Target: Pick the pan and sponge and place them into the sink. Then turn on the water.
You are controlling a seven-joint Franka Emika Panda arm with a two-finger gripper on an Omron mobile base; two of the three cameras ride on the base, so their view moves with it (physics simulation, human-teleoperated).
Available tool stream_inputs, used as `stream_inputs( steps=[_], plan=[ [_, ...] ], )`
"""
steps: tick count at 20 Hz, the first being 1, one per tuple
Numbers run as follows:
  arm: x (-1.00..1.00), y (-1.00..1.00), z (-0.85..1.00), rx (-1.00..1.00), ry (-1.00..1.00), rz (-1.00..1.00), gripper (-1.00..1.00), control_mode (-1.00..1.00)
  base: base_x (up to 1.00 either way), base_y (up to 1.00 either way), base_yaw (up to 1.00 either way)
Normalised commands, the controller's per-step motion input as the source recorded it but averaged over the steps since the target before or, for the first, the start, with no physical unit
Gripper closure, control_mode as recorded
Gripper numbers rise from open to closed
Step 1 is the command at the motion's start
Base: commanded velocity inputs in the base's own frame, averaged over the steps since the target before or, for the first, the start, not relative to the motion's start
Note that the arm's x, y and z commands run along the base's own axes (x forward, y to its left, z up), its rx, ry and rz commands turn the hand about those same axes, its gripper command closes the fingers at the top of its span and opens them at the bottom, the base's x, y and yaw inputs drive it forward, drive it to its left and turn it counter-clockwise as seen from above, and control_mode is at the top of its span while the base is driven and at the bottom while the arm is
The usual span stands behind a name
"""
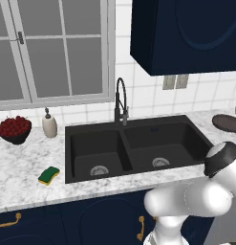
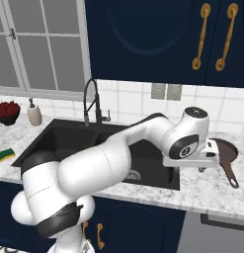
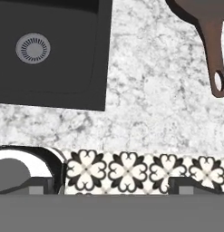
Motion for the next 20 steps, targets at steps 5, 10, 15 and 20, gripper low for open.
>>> stream_inputs(
  steps=[5,10,15,20],
  plan=[
    [0.03,-0.44,-0.13,0.0,0.02,-0.01,-1.0,-1.0,0.0,0.0,0.0],
    [0.16,-0.35,-0.19,0.0,0.0,0.0,-1.0,-1.0,0.0,0.0,0.0],
    [0.21,-0.27,-0.24,0.0,0.0,0.0,-1.0,-1.0,0.0,0.0,0.0],
    [0.26,-0.27,-0.16,0.0,0.0,0.0,-1.0,-1.0,0.0,0.0,0.0]
  ],
)
